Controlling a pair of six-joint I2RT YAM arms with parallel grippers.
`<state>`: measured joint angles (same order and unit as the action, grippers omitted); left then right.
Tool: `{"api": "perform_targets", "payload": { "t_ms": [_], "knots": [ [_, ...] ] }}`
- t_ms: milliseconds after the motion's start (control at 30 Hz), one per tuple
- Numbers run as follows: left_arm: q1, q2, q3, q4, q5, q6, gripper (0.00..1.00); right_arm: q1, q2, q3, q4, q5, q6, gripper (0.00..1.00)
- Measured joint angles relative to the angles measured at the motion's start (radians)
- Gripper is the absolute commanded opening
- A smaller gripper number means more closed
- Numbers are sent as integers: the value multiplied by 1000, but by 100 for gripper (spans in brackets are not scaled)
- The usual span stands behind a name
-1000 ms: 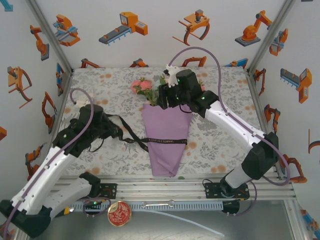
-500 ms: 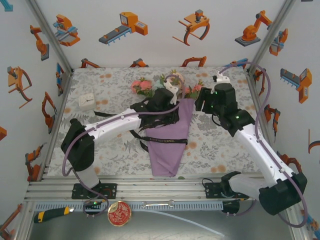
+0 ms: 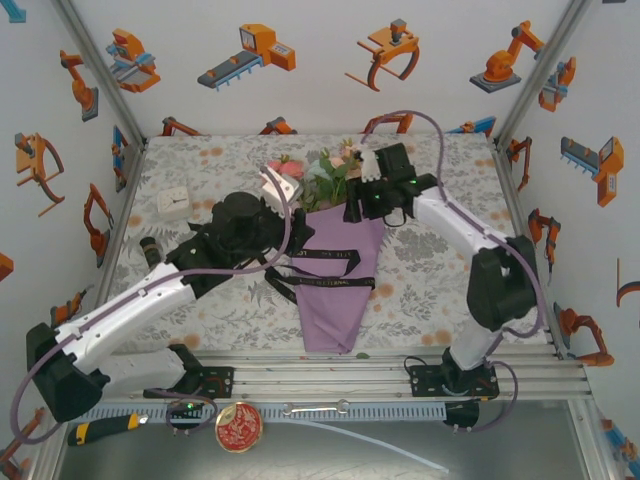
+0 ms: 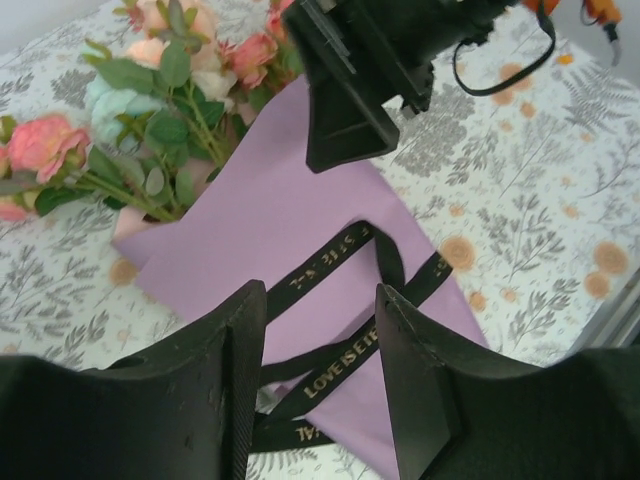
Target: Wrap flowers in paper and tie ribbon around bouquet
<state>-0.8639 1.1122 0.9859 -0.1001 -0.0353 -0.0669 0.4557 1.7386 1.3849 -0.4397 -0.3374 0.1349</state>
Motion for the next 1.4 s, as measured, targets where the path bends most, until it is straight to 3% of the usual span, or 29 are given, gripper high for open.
{"api": "perform_targets", "payload": {
  "t_ms": [167,333,600,700,833,900,1167,1400],
  "knots": [
    [16,-100,-129,2,-21,-11,54,103,130,90,-87,-18,-150,59],
    [27,-143,-157,2,-28,-34,60,130,255,190,-187,-11,-247,60],
    [27,-140,-160,4,-25,-49,70,203,326,211,-292,-6,-288,51],
    [27,-134,-160,4,-24,-51,73,241,328,211,-301,7,-290,43],
    [27,-131,-160,3,-24,-52,75,264,335,211,-304,44,-286,9],
    [27,-131,-160,3,-24,-53,76,262,336,211,-303,64,-275,0],
    [27,-175,-166,3,-9,-46,74,220,255,182,-189,96,-128,0],
    [24,-113,-162,13,173,18,72,4,-46,38,78,156,186,0]
  ]
}}
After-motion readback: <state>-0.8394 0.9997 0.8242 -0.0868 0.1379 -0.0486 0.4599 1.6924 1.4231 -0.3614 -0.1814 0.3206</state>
